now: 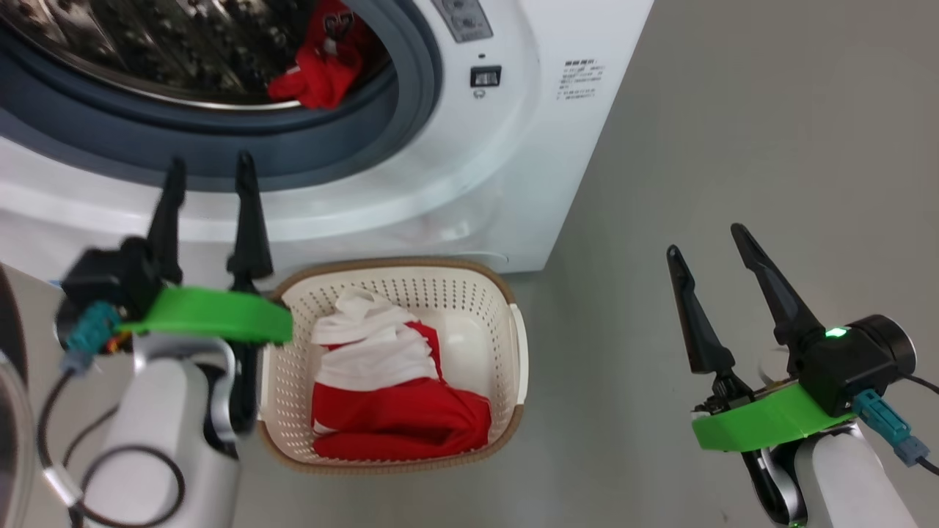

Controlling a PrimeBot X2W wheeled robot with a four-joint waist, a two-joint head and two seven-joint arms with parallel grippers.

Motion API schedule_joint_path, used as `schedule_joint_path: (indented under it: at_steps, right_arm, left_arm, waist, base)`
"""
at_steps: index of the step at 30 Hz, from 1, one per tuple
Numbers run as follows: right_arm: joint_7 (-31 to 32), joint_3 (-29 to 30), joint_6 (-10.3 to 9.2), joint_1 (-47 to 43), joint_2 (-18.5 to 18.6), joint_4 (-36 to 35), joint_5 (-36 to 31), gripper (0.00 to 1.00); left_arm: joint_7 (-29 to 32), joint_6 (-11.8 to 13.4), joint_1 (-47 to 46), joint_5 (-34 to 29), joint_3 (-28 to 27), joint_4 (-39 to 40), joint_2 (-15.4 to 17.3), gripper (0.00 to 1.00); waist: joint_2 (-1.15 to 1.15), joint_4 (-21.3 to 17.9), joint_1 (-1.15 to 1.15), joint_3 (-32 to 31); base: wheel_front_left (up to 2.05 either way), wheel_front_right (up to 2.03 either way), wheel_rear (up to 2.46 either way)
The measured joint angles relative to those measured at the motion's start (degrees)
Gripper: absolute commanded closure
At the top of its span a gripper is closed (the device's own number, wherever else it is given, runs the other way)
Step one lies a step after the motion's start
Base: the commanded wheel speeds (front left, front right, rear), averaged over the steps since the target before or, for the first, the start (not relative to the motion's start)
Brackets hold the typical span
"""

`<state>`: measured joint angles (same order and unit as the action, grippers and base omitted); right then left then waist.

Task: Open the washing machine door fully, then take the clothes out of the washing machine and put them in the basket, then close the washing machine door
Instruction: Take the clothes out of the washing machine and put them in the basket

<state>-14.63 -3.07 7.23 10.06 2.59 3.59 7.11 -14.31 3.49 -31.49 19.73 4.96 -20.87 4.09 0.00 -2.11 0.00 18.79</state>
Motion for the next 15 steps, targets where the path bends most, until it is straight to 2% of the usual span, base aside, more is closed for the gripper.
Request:
schedule_joint_path:
  at_steps: [6, 15]
  right_arm:
    - [-0.01, -0.79, 0.00, 1.79, 0.08, -0.05, 0.37, 0.00]
    - [-0.01, -1.38, 0.00, 4.70, 0.14, -0.57, 0.62, 0.00]
  left_arm:
    - [-0.24, -0.08, -6.69, 0.01, -1.48, -3.76, 0.92, 0.00]
    - [-0.31, -1.64, -17.93, -0.01, -2.60, -11.78, 2.12, 0.00]
  waist:
    - [0.00, -0.74, 0.00, 3.43]
    - [0.00, -2.49, 0.00, 9.10]
  base:
    - [0.00, 0.00, 0.00]
    - [0.00, 0.00, 0.00]
